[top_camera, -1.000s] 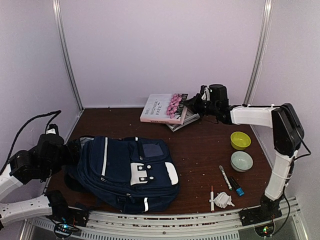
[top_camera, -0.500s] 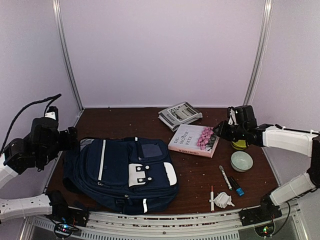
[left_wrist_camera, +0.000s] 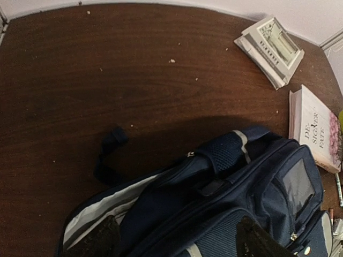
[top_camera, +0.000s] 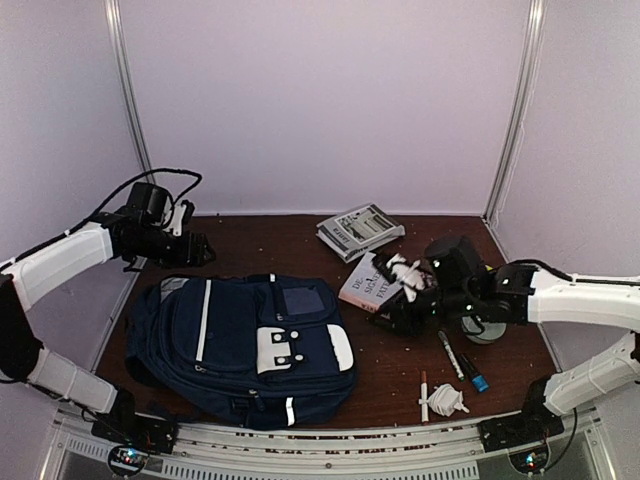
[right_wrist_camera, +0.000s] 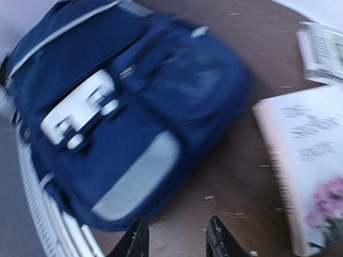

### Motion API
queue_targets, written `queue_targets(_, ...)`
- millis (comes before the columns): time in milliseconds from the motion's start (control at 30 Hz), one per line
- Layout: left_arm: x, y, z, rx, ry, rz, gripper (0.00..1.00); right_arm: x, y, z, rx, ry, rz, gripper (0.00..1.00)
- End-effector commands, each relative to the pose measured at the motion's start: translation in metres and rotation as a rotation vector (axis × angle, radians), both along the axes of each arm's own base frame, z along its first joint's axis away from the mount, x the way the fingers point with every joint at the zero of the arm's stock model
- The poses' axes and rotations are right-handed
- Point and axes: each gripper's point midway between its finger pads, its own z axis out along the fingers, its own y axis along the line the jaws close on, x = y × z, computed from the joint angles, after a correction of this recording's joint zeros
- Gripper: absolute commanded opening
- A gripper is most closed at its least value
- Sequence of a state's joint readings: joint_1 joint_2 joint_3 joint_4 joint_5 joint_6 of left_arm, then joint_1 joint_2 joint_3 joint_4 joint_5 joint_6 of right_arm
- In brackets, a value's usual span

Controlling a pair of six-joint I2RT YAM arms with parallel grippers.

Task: Pack the student bag
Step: Rotate the student bag at the center of the board.

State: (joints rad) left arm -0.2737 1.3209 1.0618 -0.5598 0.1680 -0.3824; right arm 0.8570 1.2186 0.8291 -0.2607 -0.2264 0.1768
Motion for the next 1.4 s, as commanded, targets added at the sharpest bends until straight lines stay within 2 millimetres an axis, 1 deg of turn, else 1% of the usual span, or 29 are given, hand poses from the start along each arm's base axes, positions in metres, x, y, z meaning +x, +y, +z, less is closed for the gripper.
queue_targets(0, 0.025, 0.001, 0.001, -0.121, -0.025, -0.039, 0.75, -0.095, 0.047, -0.038, -0.096, 0.024, 0.459, 0.36)
queue_targets(67, 0.032, 0.008, -0.014, -0.13, -0.002, -0.006, 0.74, -0.114, 0.058, -0.053, -0.134, 0.027, 0.535, 0.36)
queue_targets(167, 0.03, 0.005, -0.041, -0.138, 0.066, -0.017, 0.72, -0.125, 0.069, -0.08, -0.207, 0.059, 0.588, 0.33)
queue_targets(233, 0.027, 0.006, -0.053, -0.138, 0.089, -0.008, 0.71, -0.123, 0.075, -0.1, -0.243, 0.087, 0.591, 0.34)
queue_targets(300, 0.023, 0.01, -0.058, -0.129, 0.089, 0.013, 0.71, -0.109, 0.081, -0.117, -0.297, 0.088, 0.551, 0.35)
queue_targets(367, 0.017, 0.015, -0.06, -0.126, 0.079, 0.045, 0.7, -0.082, 0.087, -0.126, -0.347, 0.08, 0.468, 0.35)
queue_targets(400, 0.013, 0.017, -0.062, -0.128, 0.076, 0.057, 0.69, -0.066, 0.091, -0.126, -0.347, 0.083, 0.428, 0.35)
queue_targets(433, 0.007, 0.018, -0.064, -0.13, 0.08, 0.066, 0.69, -0.044, 0.094, -0.124, -0.333, 0.086, 0.371, 0.35)
queue_targets(500, -0.008, 0.025, -0.074, -0.114, 0.097, 0.103, 0.64, 0.001, 0.106, -0.111, -0.284, 0.06, 0.253, 0.35)
queue_targets(533, -0.016, 0.026, -0.078, -0.103, 0.093, 0.125, 0.63, 0.022, 0.112, -0.105, -0.264, 0.052, 0.203, 0.35)
queue_targets(567, -0.022, 0.024, -0.079, -0.104, 0.072, 0.137, 0.63, 0.045, 0.121, -0.095, -0.235, 0.043, 0.155, 0.35)
queue_targets(600, -0.03, 0.017, -0.079, -0.131, 0.05, 0.146, 0.62, 0.07, 0.136, -0.076, -0.181, 0.025, 0.114, 0.35)
queue_targets(667, -0.045, -0.001, -0.081, -0.177, 0.026, 0.13, 0.61, 0.107, 0.157, -0.064, -0.096, 0.05, 0.053, 0.35)
queue_targets(733, -0.058, -0.018, -0.081, -0.193, 0.02, 0.107, 0.61, 0.137, 0.177, -0.053, -0.024, 0.104, 0.018, 0.35)
queue_targets(767, -0.064, -0.026, -0.08, -0.198, 0.013, 0.091, 0.6, 0.15, 0.186, -0.048, 0.001, 0.125, 0.006, 0.35)
queue_targets(800, -0.07, -0.033, -0.076, -0.203, -0.003, 0.088, 0.57, 0.162, 0.193, -0.041, 0.018, 0.133, -0.008, 0.35)
queue_targets(867, -0.08, -0.038, -0.053, -0.211, -0.09, 0.12, 0.55, 0.176, 0.202, -0.025, 0.04, 0.13, -0.011, 0.36)
queue_targets(900, -0.084, -0.037, -0.034, -0.22, -0.168, 0.138, 0.55, 0.181, 0.202, -0.016, 0.052, 0.126, -0.013, 0.37)
queue_targets(967, -0.091, -0.031, 0.0, -0.245, -0.299, 0.168, 0.55, 0.186, 0.191, 0.0, 0.08, 0.133, -0.024, 0.39)
queue_targets(1000, -0.093, -0.027, 0.014, -0.248, -0.349, 0.175, 0.55, 0.19, 0.18, 0.011, 0.101, 0.131, -0.039, 0.39)
queue_targets(1033, -0.094, -0.025, 0.025, -0.244, -0.391, 0.167, 0.55, 0.192, 0.167, 0.016, 0.112, 0.139, -0.059, 0.4)
queue_targets(1067, -0.095, -0.024, 0.035, -0.222, -0.428, 0.14, 0.56, 0.196, 0.152, 0.023, 0.126, 0.14, -0.09, 0.41)
queue_targets(1100, -0.097, -0.029, 0.044, -0.199, -0.454, 0.086, 0.56, 0.199, 0.132, 0.04, 0.146, 0.126, -0.121, 0.42)
queue_targets(1167, -0.1, -0.042, 0.054, -0.109, -0.478, -0.021, 0.54, 0.203, 0.091, 0.048, 0.141, 0.118, -0.199, 0.45)
queue_targets(1200, -0.101, -0.049, 0.057, -0.053, -0.482, -0.061, 0.52, 0.202, 0.068, 0.049, 0.128, 0.113, -0.243, 0.47)
queue_targets(1233, -0.102, -0.057, 0.051, 0.035, -0.47, -0.108, 0.5, 0.202, 0.038, 0.038, 0.093, 0.119, -0.306, 0.47)
queue_targets(1300, -0.106, -0.078, 0.058, 0.13, -0.509, -0.182, 0.49, 0.194, -0.006, 0.029, 0.049, 0.122, -0.389, 0.48)
queue_targets(1367, -0.107, -0.102, 0.068, 0.152, -0.561, -0.257, 0.51, 0.184, -0.046, 0.018, 0.003, 0.127, -0.467, 0.49)
